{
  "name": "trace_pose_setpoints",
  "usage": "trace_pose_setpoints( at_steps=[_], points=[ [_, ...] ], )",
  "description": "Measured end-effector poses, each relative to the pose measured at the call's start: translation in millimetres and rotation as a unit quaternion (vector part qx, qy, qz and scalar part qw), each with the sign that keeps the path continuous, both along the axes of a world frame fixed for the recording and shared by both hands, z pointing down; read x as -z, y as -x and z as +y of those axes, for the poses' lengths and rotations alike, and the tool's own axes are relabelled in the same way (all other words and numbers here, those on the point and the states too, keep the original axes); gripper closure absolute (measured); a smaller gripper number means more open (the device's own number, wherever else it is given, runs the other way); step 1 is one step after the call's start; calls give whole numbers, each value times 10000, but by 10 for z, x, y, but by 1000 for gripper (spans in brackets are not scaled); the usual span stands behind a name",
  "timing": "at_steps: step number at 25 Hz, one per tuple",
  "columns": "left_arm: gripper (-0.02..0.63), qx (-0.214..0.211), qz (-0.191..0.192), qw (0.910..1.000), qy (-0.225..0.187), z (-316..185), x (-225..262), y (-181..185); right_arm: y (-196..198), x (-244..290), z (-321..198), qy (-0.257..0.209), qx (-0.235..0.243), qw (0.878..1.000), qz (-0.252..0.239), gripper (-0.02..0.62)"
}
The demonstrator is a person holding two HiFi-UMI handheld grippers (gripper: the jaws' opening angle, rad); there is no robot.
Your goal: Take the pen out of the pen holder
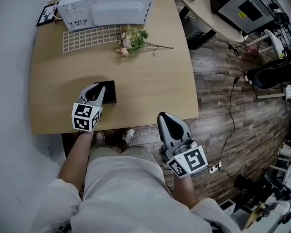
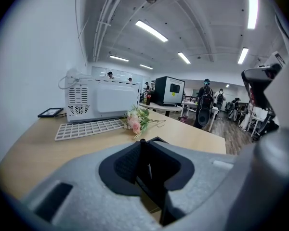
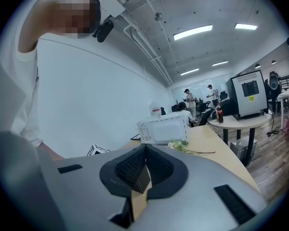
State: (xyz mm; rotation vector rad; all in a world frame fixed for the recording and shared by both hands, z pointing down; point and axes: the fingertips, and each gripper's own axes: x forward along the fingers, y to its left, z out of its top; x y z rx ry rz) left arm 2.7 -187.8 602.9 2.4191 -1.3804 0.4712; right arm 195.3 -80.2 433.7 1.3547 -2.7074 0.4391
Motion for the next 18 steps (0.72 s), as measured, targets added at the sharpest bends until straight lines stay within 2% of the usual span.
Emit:
trace_pose_setpoints(
  at_steps=[9, 18],
  points=[
    [543, -165, -1, 9998, 139, -42, -19, -14, 141, 1, 4, -51, 80, 9999, -92, 595],
    [552, -325, 443, 9985, 44, 9, 102, 61, 267, 139, 175, -163, -142, 9998, 18, 595]
  ],
)
